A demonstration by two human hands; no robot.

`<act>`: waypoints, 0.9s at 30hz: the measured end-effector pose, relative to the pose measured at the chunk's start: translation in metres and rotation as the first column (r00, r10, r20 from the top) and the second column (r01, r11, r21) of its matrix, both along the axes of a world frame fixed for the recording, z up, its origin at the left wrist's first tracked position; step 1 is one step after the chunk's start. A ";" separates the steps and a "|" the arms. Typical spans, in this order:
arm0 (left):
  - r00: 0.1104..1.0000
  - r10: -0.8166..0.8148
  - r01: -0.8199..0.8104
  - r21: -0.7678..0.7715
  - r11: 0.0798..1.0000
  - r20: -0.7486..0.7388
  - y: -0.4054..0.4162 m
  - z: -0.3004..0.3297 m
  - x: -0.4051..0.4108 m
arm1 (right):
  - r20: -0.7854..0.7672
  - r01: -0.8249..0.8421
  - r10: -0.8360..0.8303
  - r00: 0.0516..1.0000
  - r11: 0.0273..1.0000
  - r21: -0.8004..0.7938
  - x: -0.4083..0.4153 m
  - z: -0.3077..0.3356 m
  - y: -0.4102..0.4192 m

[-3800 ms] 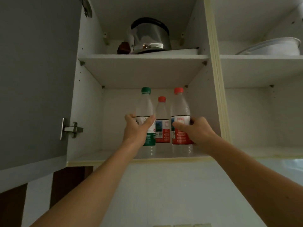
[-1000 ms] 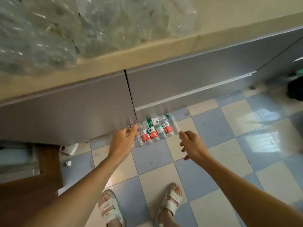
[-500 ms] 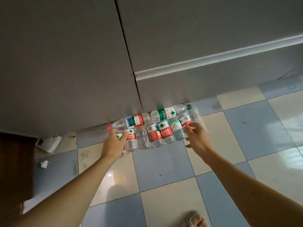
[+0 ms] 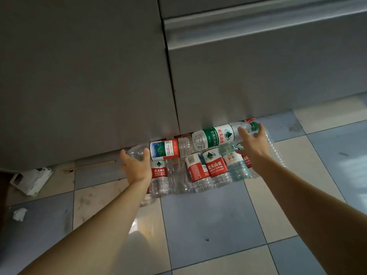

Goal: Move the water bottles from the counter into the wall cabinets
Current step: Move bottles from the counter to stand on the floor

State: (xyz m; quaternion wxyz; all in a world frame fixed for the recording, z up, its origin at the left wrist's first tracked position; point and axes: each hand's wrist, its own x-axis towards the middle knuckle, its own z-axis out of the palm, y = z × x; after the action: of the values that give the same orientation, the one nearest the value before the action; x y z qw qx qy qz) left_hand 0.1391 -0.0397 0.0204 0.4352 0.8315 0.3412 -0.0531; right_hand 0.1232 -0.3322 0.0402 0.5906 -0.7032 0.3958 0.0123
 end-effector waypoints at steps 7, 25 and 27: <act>0.991 0.125 -0.114 -0.202 0.973 0.045 0.000 -0.017 0.009 | 0.063 0.064 -0.077 0.995 0.981 0.183 0.017 -0.013 -0.010; 0.860 0.496 -0.472 -0.551 0.688 -0.119 0.028 -0.021 0.011 | -0.097 0.411 -0.410 0.907 0.811 0.416 0.008 -0.004 -0.019; 0.855 0.501 -0.482 -0.569 0.666 -0.138 0.036 -0.016 0.007 | -0.036 0.369 -0.401 0.915 0.801 0.472 -0.002 0.005 -0.020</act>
State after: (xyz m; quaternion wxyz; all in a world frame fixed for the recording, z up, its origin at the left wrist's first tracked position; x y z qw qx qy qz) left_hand 0.1463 -0.0034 0.0044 0.6720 0.5342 0.5123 -0.0235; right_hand 0.1212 -0.3523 0.0451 0.7454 -0.4441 0.4958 -0.0357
